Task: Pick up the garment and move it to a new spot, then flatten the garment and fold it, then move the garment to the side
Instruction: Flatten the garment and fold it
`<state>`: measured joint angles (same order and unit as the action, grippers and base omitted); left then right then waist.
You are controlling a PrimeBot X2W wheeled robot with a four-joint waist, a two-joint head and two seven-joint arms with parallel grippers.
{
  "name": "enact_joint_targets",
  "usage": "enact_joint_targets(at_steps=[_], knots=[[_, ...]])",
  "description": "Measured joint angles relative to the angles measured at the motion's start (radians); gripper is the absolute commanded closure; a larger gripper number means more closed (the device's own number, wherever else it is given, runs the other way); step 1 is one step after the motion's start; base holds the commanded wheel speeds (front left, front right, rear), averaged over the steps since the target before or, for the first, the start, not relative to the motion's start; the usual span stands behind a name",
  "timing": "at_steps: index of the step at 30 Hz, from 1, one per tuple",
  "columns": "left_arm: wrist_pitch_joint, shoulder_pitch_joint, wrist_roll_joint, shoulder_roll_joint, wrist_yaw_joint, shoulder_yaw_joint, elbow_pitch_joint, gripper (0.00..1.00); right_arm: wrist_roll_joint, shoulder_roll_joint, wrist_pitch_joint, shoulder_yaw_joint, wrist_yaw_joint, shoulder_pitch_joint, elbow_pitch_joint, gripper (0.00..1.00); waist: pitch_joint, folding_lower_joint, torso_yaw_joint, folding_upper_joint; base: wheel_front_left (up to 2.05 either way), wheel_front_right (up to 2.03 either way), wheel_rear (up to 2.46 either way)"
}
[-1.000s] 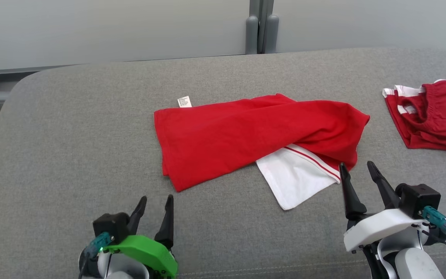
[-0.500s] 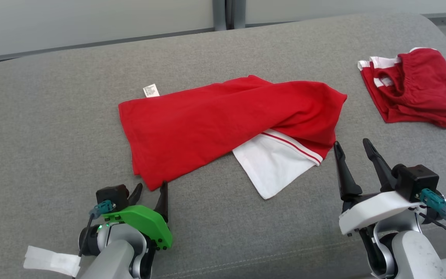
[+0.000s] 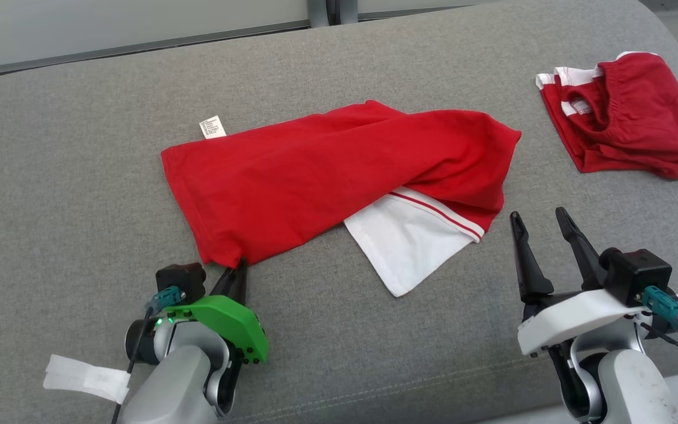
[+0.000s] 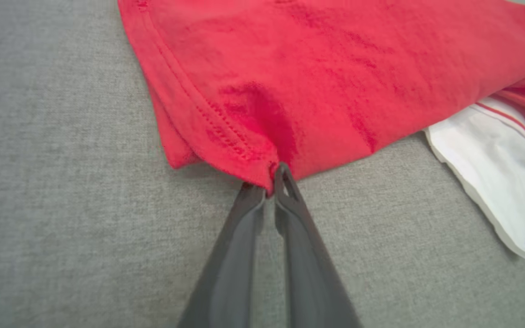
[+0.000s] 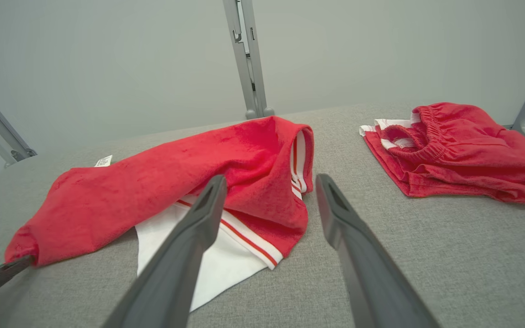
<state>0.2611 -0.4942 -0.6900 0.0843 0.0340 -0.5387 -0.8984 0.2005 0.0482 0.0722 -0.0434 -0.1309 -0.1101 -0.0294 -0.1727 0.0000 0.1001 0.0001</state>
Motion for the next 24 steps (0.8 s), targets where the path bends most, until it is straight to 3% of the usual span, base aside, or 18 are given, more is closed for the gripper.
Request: enact_joint_targets(at_steps=[6,12,24], knots=[[0.001,0.000,0.066,0.008,0.014,0.009,0.105,1.00,0.009,0.000,0.009,-0.004,0.000,0.000,-0.007,0.00,0.005,0.0000,-0.009,0.0000,0.00,0.00,0.00],[0.001,0.004,0.104,0.061,0.009,0.020,0.292,1.00,0.014,0.000,0.017,0.001,0.000,0.004,-0.012,0.00,0.004,0.0000,-0.008,0.0000,0.00,0.00,0.00],[-0.138,0.142,0.136,0.182,-0.135,0.027,0.828,1.00,0.015,0.000,0.019,0.023,0.000,0.006,-0.013,0.00,0.010,0.0000,-0.017,-0.0001,0.00,0.00,0.00]])
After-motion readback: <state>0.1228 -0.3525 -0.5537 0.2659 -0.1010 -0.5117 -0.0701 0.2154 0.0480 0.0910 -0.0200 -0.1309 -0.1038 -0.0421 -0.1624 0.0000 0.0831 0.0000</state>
